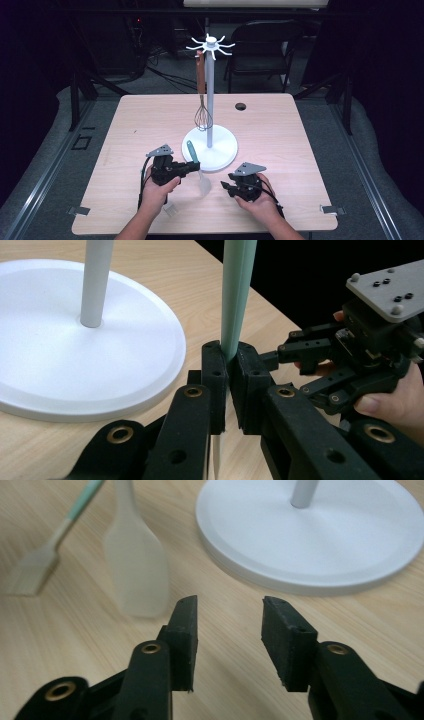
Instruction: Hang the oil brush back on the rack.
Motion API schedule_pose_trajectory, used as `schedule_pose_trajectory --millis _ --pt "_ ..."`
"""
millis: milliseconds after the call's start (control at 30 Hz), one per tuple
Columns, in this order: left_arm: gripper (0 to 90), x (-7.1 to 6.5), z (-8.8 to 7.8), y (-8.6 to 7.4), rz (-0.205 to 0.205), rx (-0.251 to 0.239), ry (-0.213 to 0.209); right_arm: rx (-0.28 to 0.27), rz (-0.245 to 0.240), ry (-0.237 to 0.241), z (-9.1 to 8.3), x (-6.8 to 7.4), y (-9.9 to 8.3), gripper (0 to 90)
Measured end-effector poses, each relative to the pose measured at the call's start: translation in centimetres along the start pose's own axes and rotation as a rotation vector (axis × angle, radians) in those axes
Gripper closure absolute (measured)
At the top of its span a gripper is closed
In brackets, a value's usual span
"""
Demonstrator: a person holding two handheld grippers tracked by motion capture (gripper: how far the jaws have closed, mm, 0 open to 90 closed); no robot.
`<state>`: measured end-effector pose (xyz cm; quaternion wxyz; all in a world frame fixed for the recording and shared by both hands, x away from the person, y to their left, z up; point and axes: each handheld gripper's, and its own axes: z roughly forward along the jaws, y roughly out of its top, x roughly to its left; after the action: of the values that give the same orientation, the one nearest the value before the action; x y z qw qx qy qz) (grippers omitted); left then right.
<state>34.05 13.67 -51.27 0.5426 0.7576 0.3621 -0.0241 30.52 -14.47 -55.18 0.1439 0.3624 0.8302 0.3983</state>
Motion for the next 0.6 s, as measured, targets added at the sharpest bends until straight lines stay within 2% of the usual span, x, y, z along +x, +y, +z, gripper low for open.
schedule_pose_trajectory --millis 167,300,367,400,600 --pt "84.8 -0.3 -0.1 1.7 0.029 0.016 -0.001 0.037 0.021 -0.023 0.0 -0.9 -0.5 51.5" --pt "84.9 -1.1 -0.3 4.1 0.091 0.062 0.019 0.063 0.026 -0.035 0.3 -1.3 -0.7 47.4" --pt "84.8 -1.5 -0.5 5.4 0.115 0.067 0.019 0.088 0.007 -0.046 0.6 -1.4 -0.8 46.0" --pt "84.9 -1.6 -0.7 6.2 0.126 0.069 0.018 0.094 0.012 -0.045 0.7 -1.5 -0.8 46.0" --pt "84.9 -2.6 -1.4 10.0 0.172 0.088 0.019 0.081 0.020 -0.050 0.9 -1.6 -0.9 45.3"
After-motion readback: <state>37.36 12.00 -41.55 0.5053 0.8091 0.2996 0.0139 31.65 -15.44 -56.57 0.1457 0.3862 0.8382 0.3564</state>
